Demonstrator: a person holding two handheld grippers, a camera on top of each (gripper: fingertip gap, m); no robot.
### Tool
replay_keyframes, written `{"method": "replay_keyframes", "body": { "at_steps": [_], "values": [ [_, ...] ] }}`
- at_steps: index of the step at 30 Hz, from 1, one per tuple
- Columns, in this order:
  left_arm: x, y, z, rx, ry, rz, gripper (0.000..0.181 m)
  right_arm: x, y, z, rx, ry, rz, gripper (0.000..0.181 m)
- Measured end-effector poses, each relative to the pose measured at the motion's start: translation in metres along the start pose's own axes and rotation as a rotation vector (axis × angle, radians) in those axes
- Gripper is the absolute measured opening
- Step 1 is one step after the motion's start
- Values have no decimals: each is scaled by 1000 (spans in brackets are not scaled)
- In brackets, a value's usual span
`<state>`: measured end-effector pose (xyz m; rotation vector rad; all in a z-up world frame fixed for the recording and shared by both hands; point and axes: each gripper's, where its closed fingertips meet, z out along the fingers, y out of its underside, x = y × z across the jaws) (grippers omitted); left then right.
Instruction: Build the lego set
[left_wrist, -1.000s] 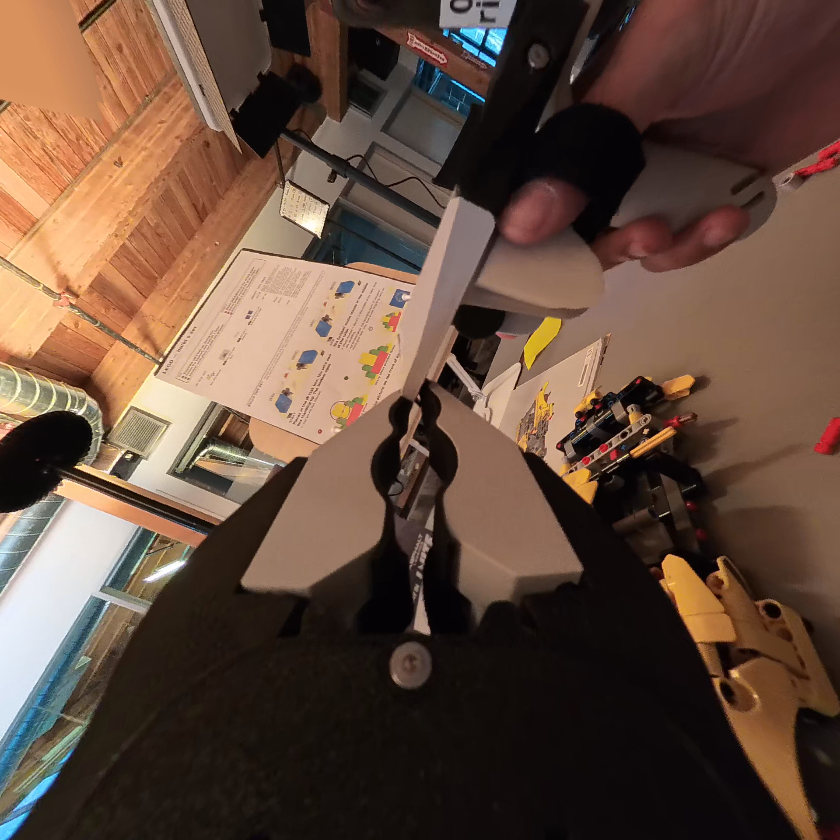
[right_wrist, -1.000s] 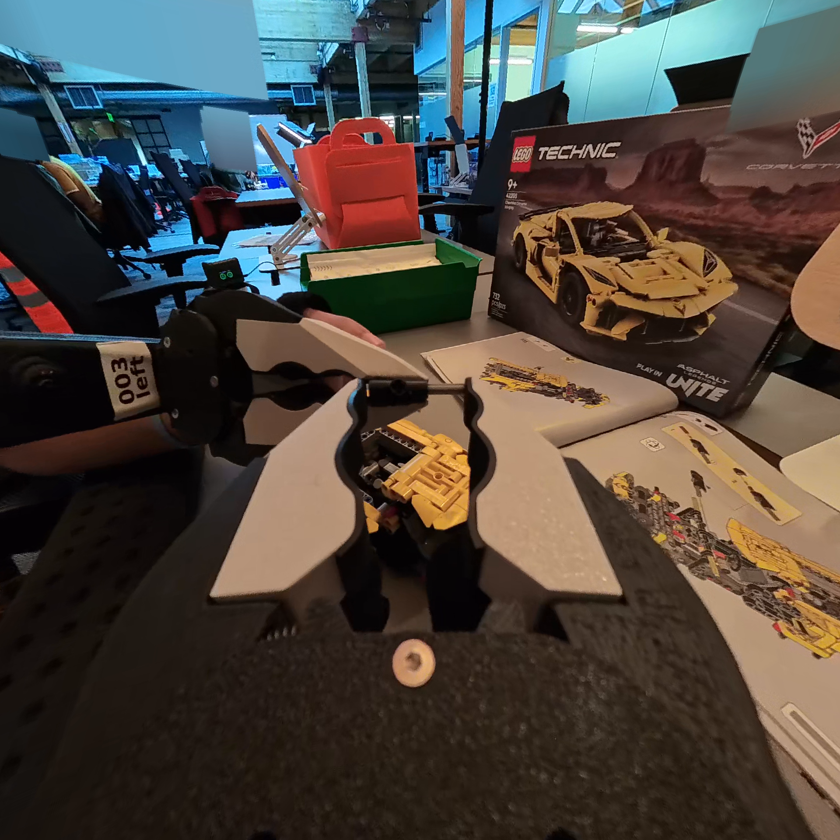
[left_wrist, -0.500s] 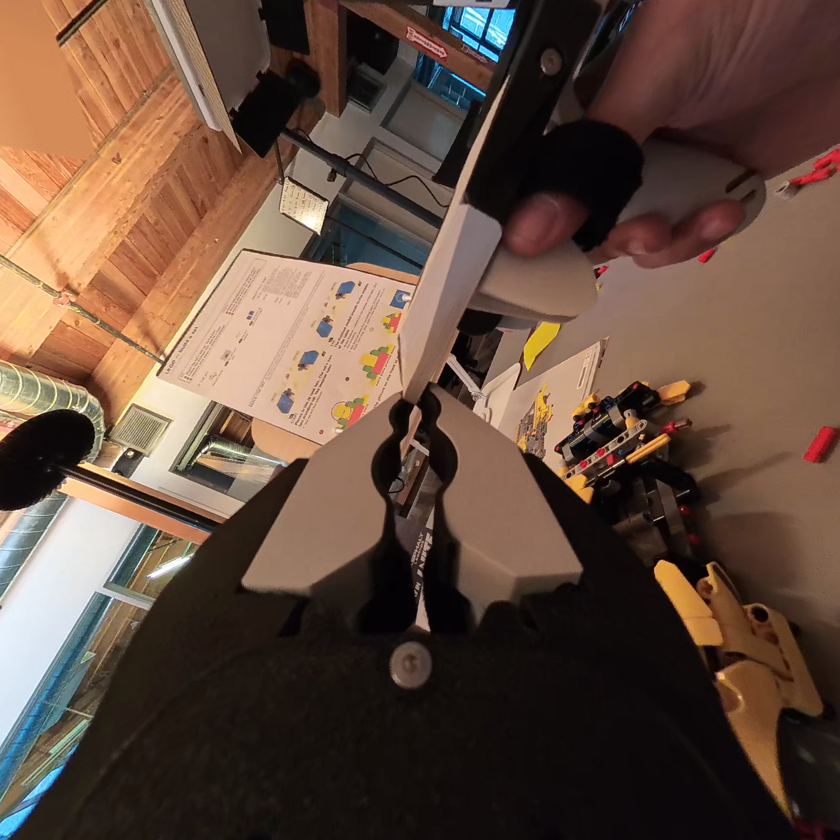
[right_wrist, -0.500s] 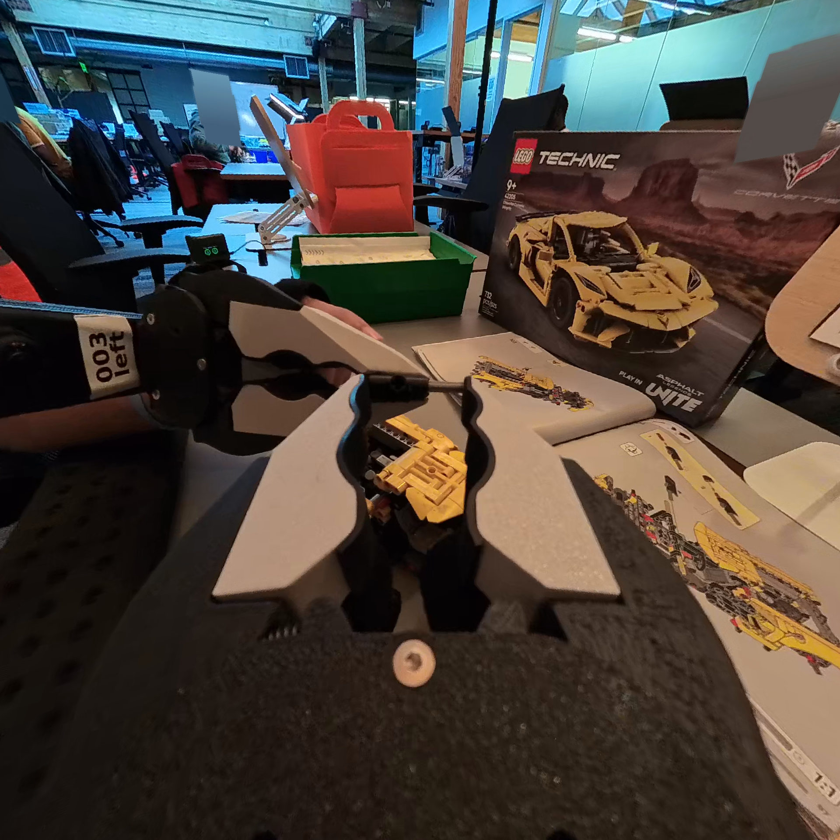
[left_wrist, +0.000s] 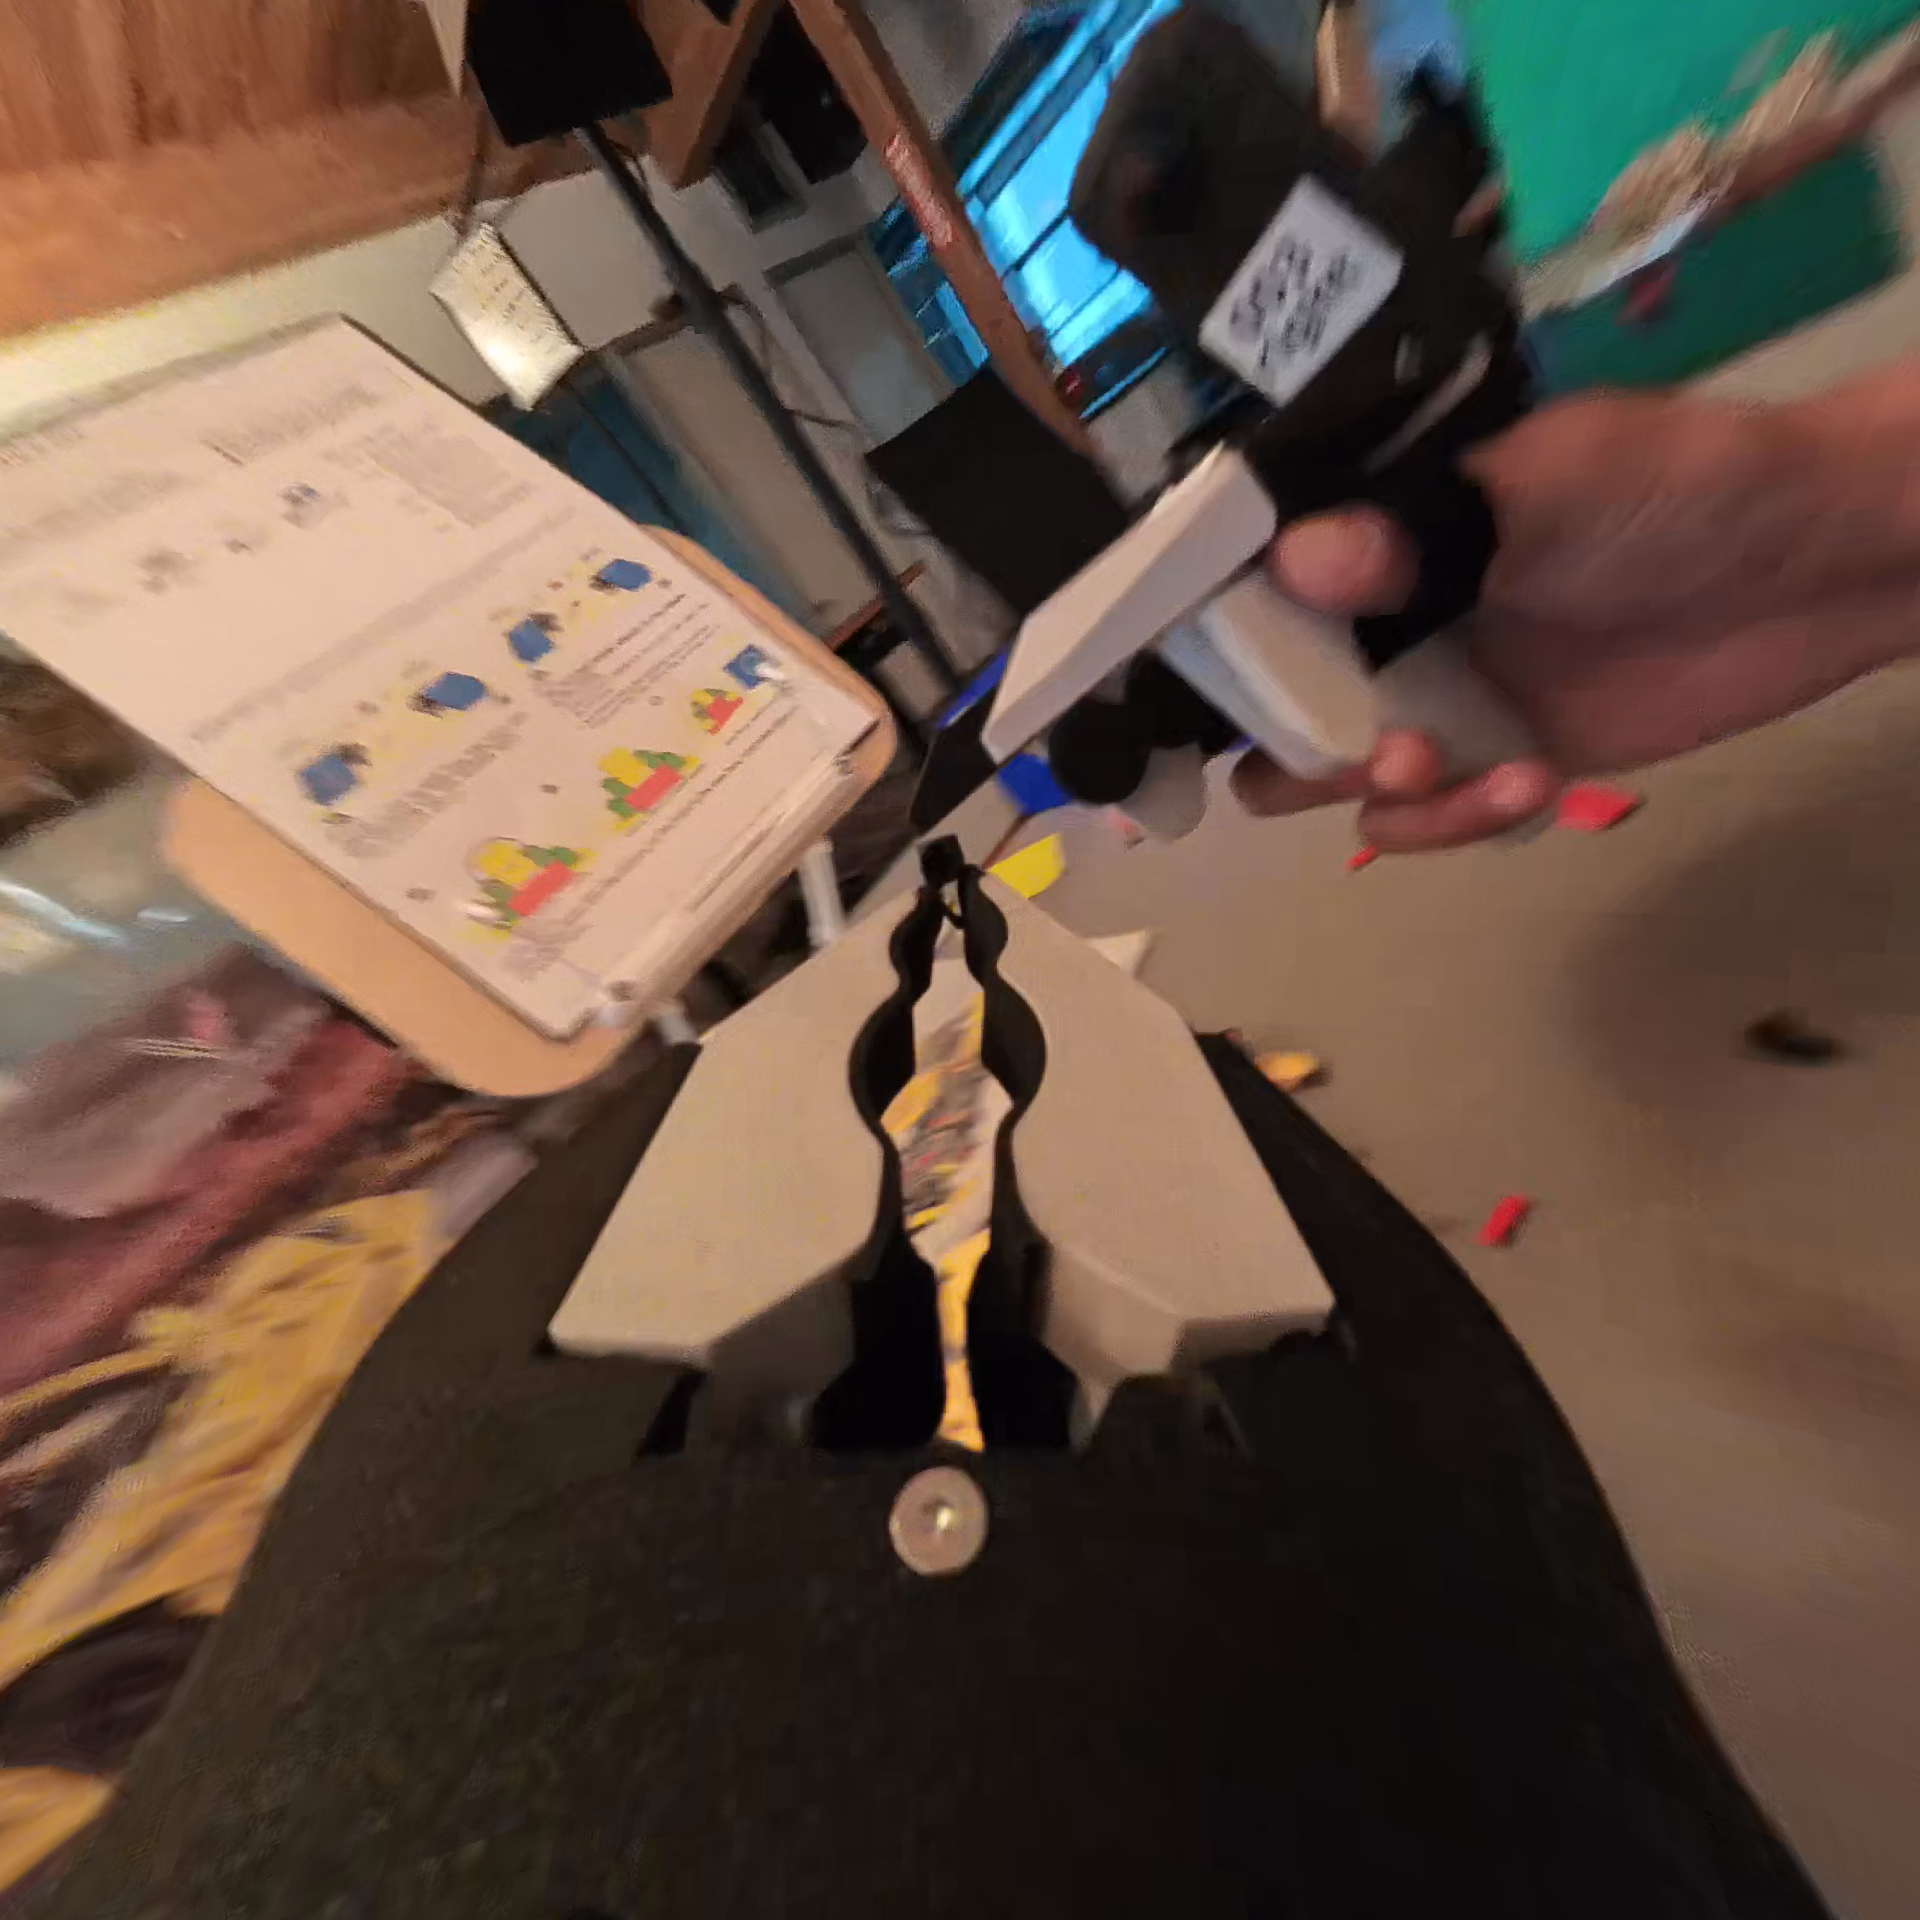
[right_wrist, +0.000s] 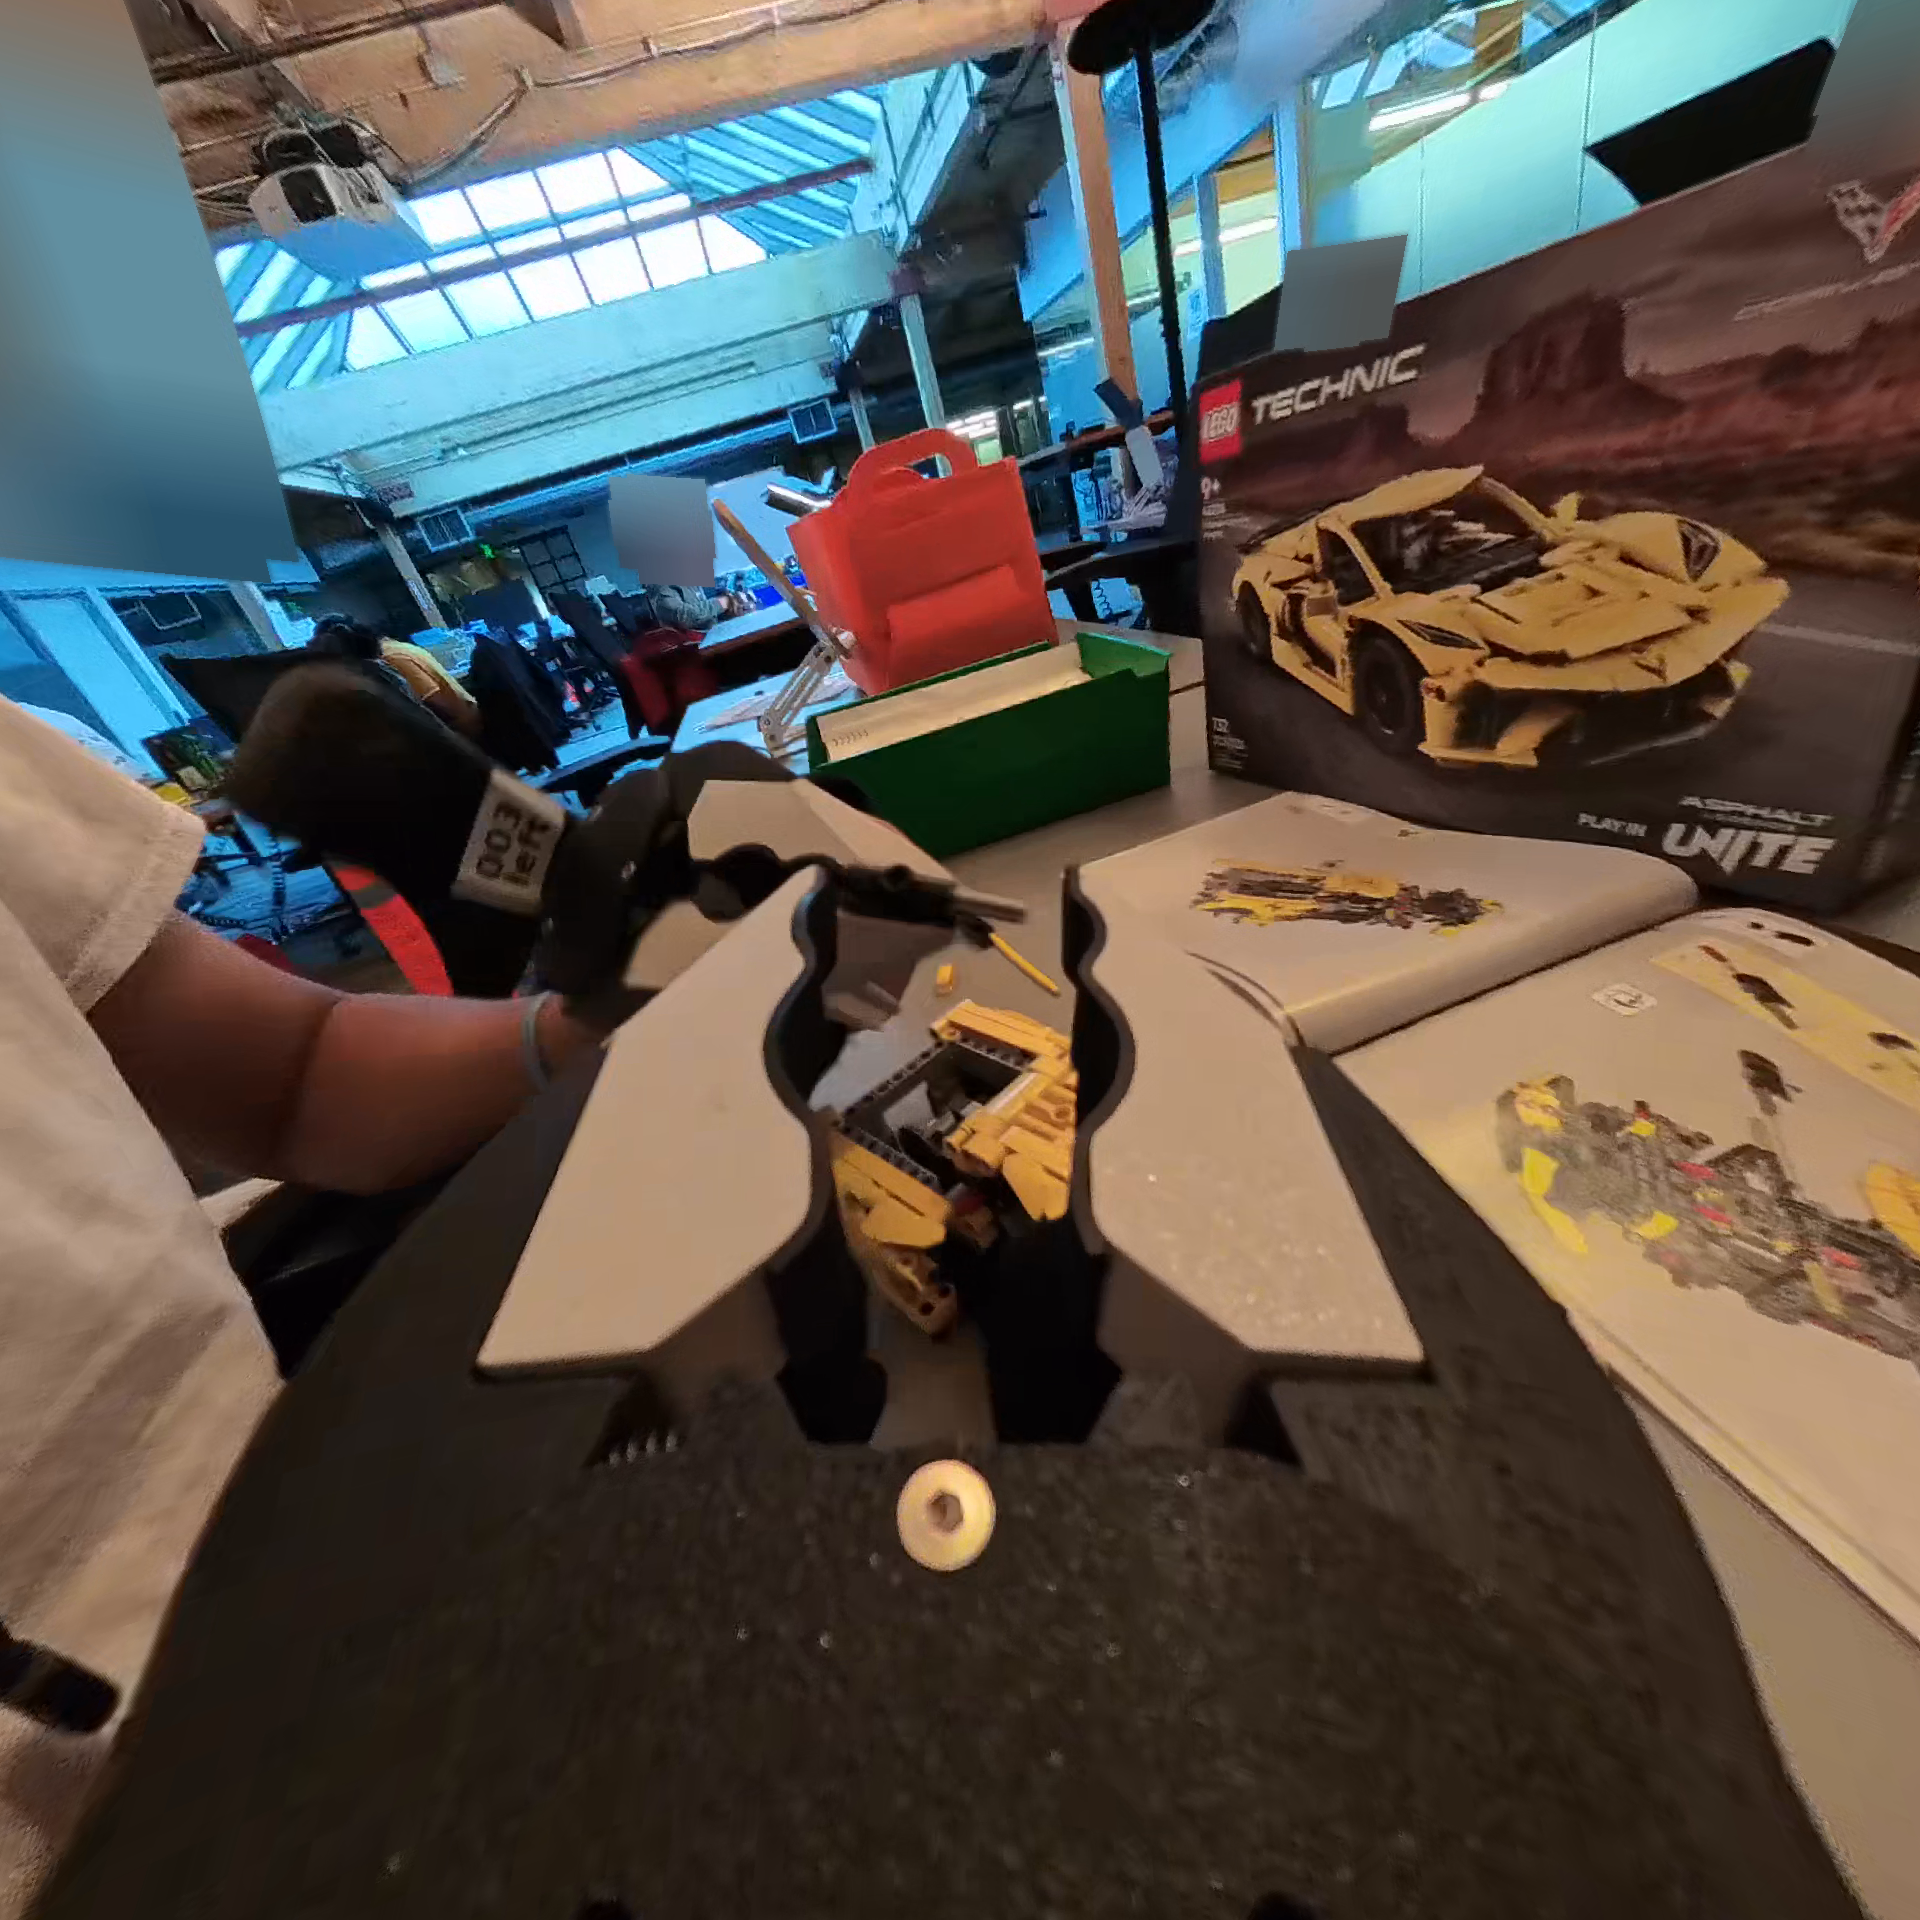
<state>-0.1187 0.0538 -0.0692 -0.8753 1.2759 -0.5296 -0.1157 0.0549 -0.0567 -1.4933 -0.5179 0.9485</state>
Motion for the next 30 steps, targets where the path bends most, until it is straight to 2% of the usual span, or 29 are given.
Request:
{"method": "replay_keyframes", "body": {
  "at_steps": [2,5,8,9,14,17,19,22,27,30],
  "values": [
    [4,-11,-2,67,101,-215,4,3,-1,-6,10,-12,3,40],
    [11,-32,-7,179,264,-518,4,-18,-6,-7,67,-198,131,38],
    [8,-41,-10,245,335,-705,4,-35,3,-1,16,-298,147,27],
    [8,-41,-10,249,347,-731,3,-38,3,0,19,-296,118,18],
    [3,-44,-14,283,411,-861,3,-38,-1,2,67,-287,106,13],
    [2,-44,-14,300,456,-953,3,-34,-7,0,113,-293,167,25],
    [3,-44,-14,306,475,-988,3,-33,-11,-2,133,-311,200,25],
    [7,-43,-13,298,497,-995,3,-36,-7,-2,104,-311,172,14],
    [11,-41,-12,274,510,-987,3,-35,-15,-6,161,-300,171,10],
    [11,-39,-10,277,504,-1006,3,-35,-13,-7,142,-316,179,0]
  ]
}}
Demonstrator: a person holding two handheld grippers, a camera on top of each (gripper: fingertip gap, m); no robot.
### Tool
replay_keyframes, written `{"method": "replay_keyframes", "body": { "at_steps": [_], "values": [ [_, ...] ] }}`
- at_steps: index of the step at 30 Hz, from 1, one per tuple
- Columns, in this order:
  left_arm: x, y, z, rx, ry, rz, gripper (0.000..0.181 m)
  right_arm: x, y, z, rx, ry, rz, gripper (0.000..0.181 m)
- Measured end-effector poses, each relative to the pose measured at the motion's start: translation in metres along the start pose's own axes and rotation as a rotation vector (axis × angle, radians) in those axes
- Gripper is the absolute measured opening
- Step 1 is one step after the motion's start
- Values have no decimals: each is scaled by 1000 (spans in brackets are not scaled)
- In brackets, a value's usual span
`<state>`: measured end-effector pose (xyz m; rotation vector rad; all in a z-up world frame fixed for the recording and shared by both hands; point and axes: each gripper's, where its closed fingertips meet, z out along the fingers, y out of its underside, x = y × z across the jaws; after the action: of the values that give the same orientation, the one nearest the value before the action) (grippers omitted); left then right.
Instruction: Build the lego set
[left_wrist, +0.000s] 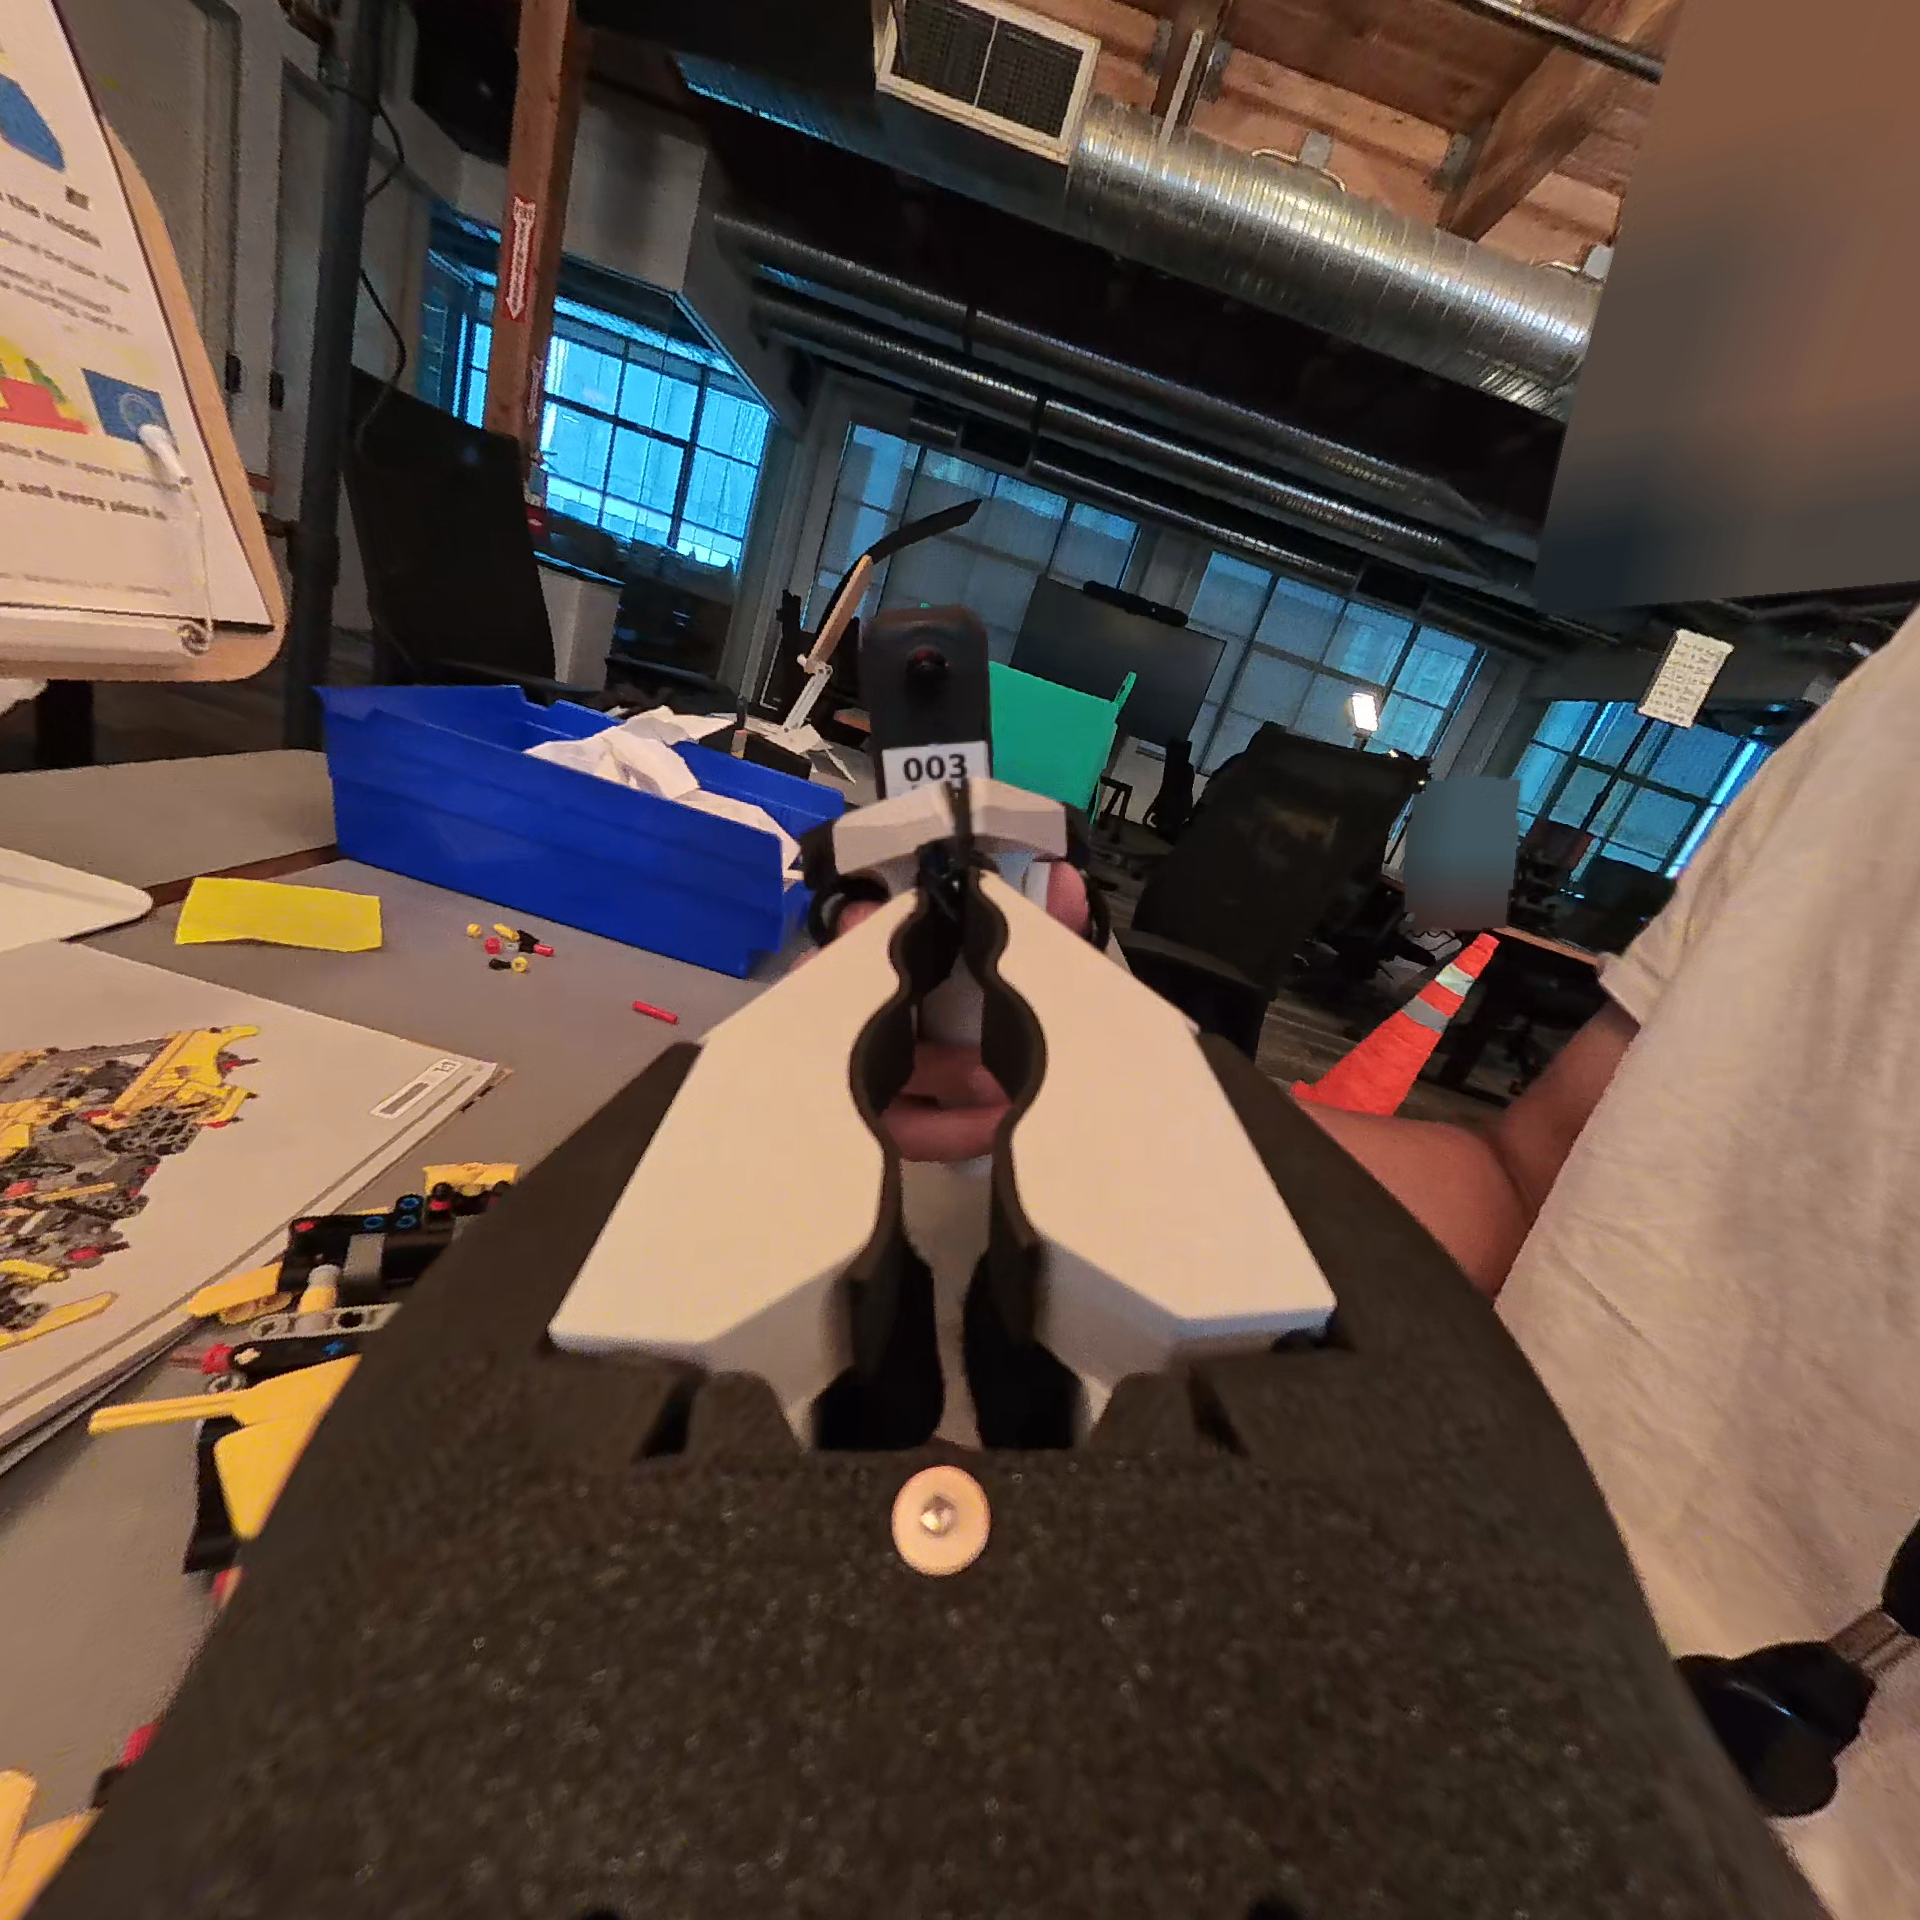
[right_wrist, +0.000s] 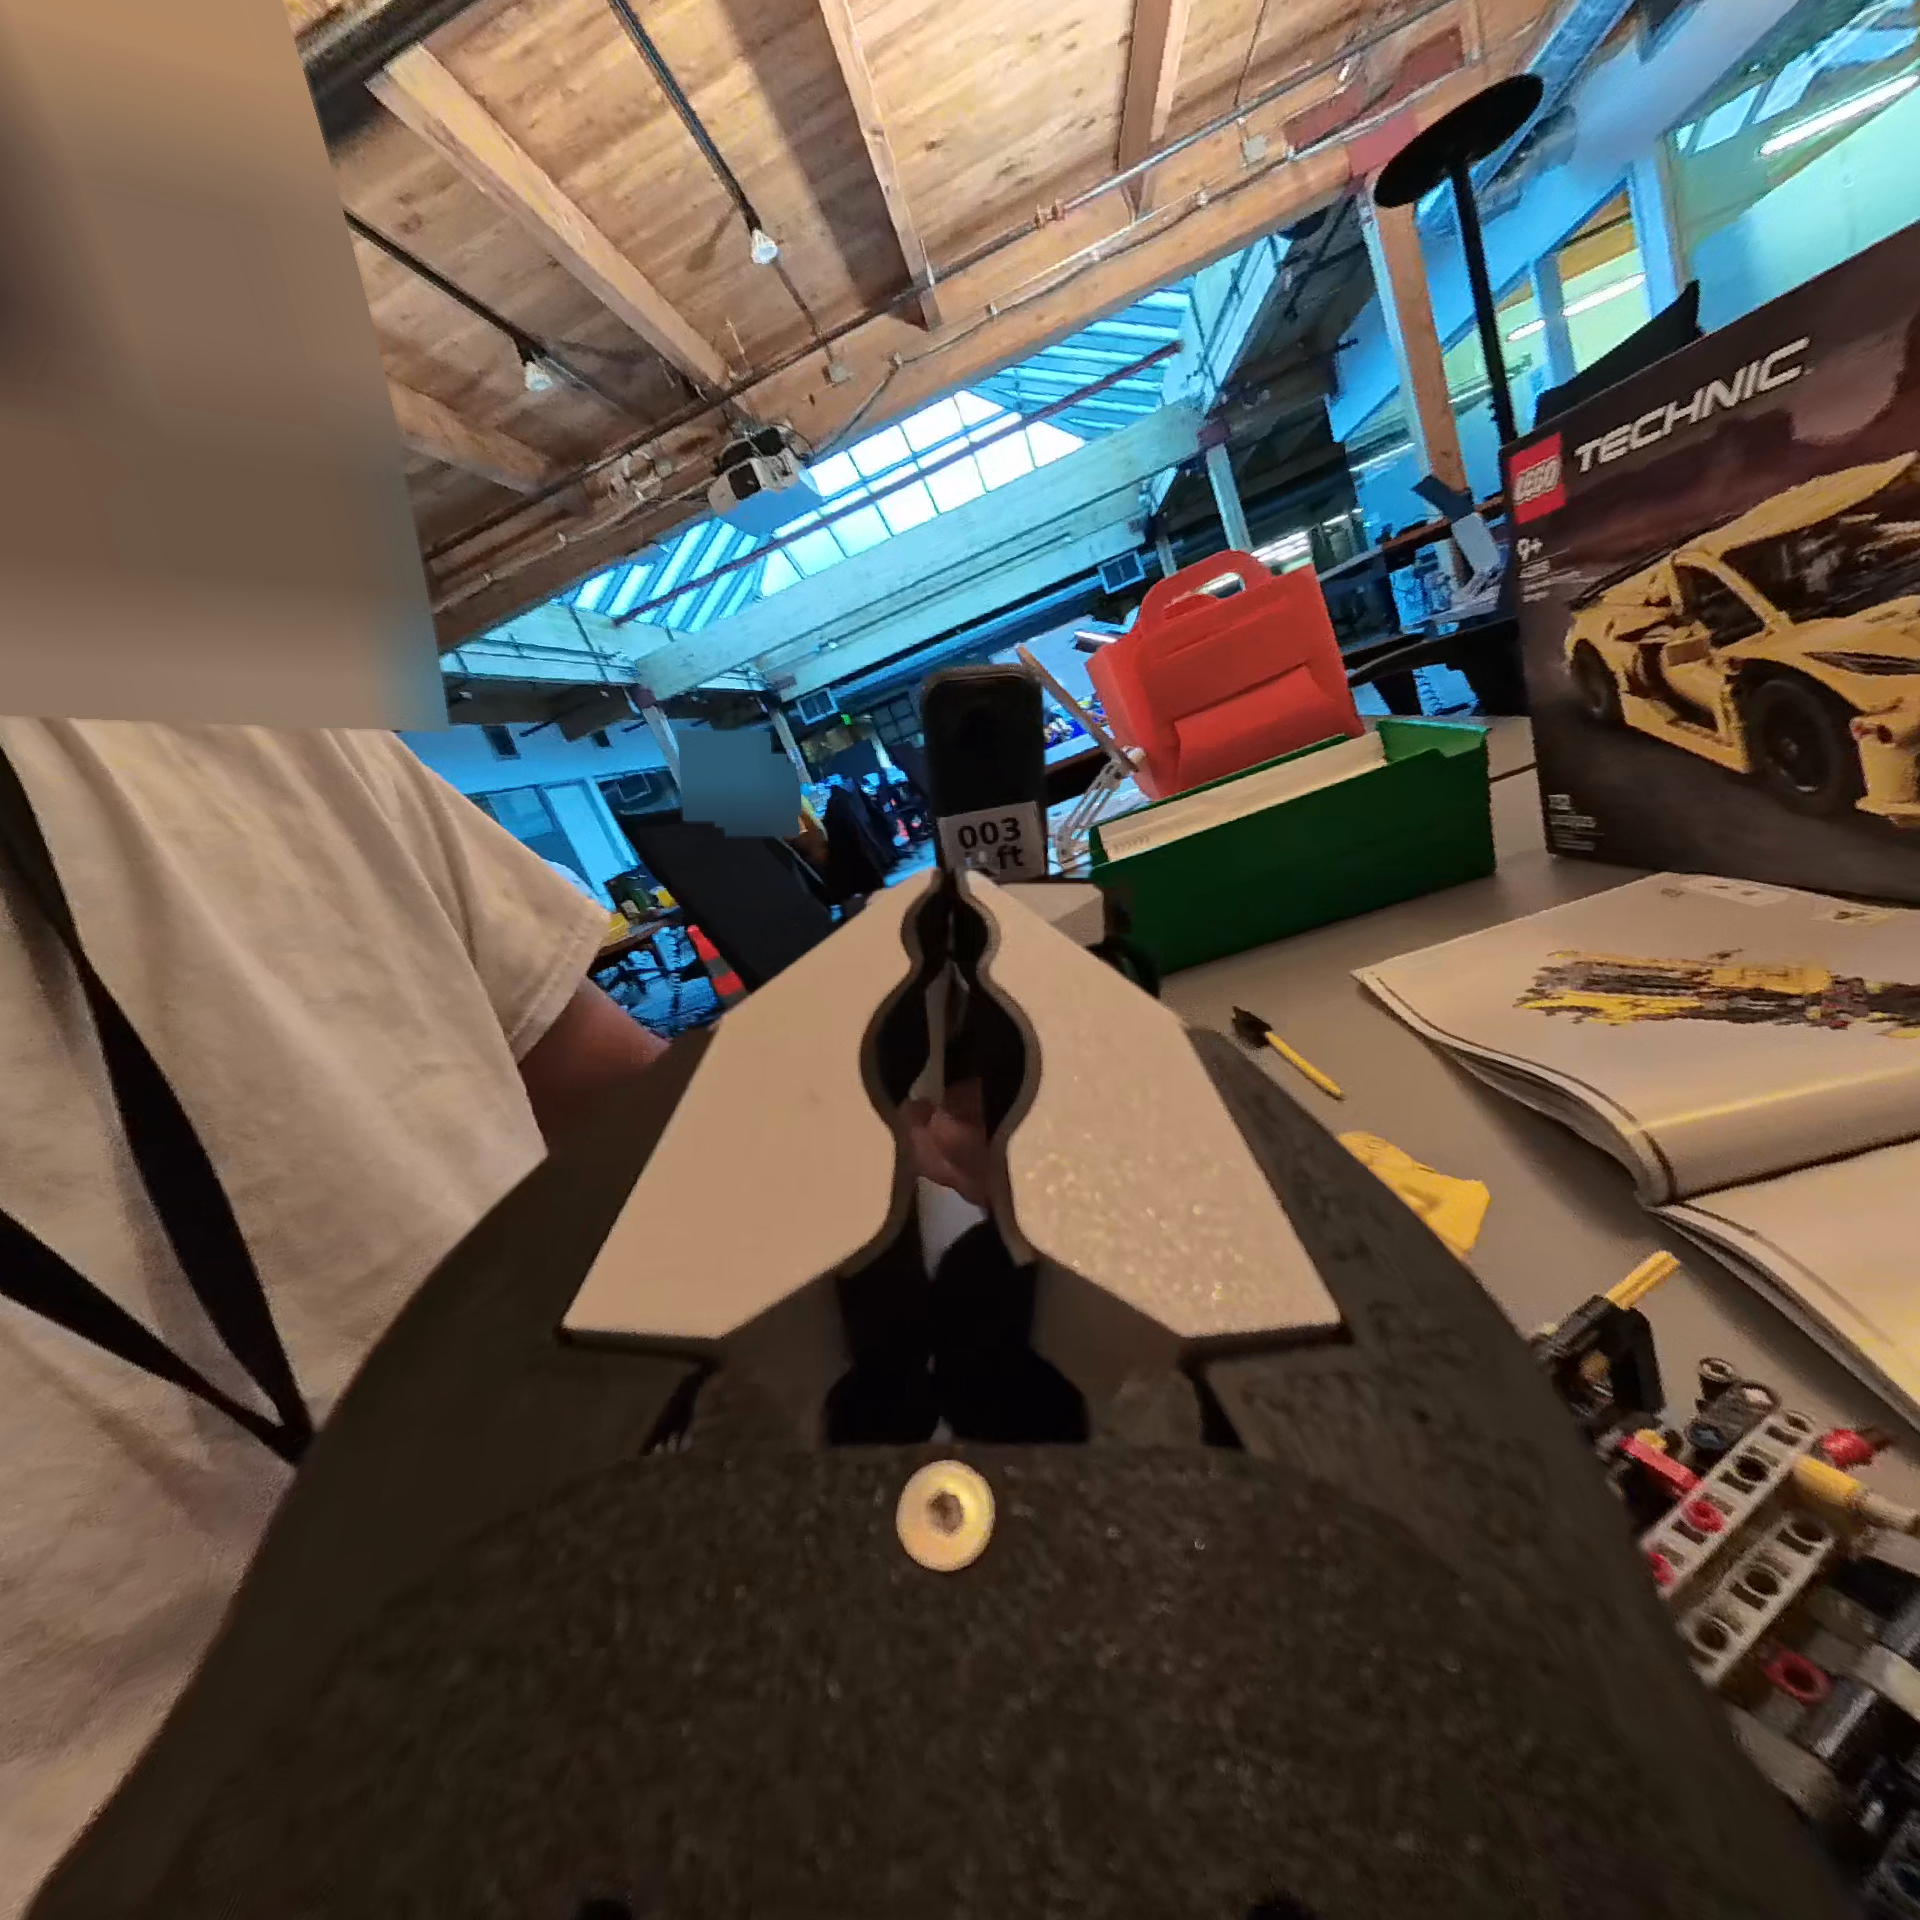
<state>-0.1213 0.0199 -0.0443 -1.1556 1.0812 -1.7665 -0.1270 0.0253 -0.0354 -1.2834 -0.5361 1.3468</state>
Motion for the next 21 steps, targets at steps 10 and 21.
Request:
{"method": "replay_keyframes", "body": {
  "at_steps": [10,21],
  "values": [
    [1,-2,0,11,16,-24,4,5,6,0,-40,43,-23,3],
    [-2,2,-2,-36,9,-31,4,9,-1,-12,-35,45,26,3]
  ]
}}
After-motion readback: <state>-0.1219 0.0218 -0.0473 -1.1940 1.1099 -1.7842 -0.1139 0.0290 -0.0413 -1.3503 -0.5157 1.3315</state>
